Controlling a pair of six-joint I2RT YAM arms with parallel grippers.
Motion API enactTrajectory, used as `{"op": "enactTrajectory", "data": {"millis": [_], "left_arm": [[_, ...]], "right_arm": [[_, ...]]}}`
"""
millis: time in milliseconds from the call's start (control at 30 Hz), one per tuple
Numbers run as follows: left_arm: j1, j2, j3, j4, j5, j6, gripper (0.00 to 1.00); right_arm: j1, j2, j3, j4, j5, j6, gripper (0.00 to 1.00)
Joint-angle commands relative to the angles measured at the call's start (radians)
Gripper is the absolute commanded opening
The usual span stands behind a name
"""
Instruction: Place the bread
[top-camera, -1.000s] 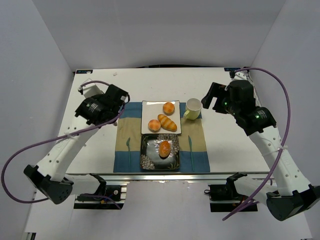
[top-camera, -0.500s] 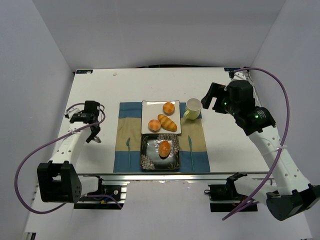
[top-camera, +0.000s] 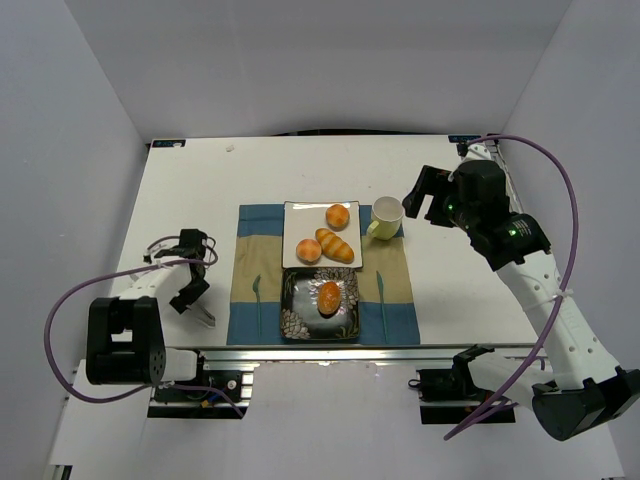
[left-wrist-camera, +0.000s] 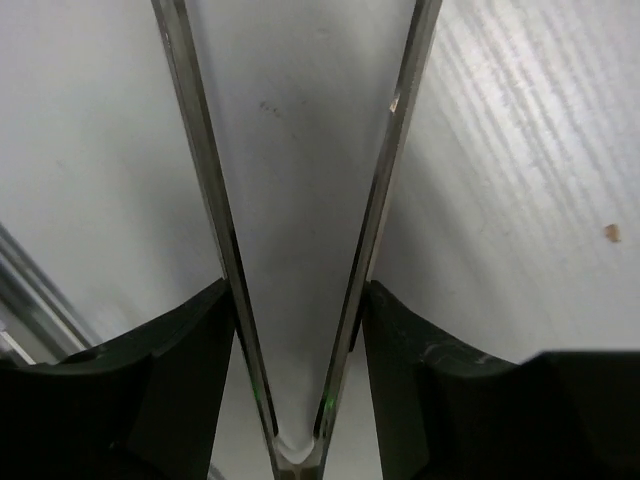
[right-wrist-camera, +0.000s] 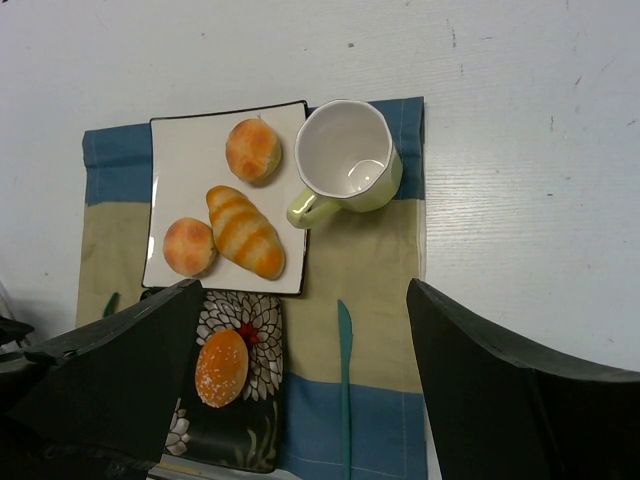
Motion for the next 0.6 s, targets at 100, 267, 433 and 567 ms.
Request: {"op": "enactTrajectory", "data": {"millis": [100, 267, 433, 567], "left_arm": [[0.005, 0.004, -0.001, 0.079, 0.022, 0.011, 0.79], [0.005, -0.004, 0.042, 0.014, -0.004, 0.018, 0.98], [0.005, -0.091, 0.098, -0.079, 0.018, -0.006, 0.98], [0.005, -0.249, 0.219, -0.338, -0.005, -0.051, 0.98]], "right_arm": [[-0.005, -0.007, -0.003, 0.021, 0.013, -0.016, 0.89], [-0.005, 0.005, 0.009, 0.015, 0.011, -0.011, 0.89], [-0.005, 0.032, 0.063, -0.004, -0.036, -0.008, 0.89], [-0.008, 0.071, 0.182, -0.063, -0.065, -0.004, 0.89]]}}
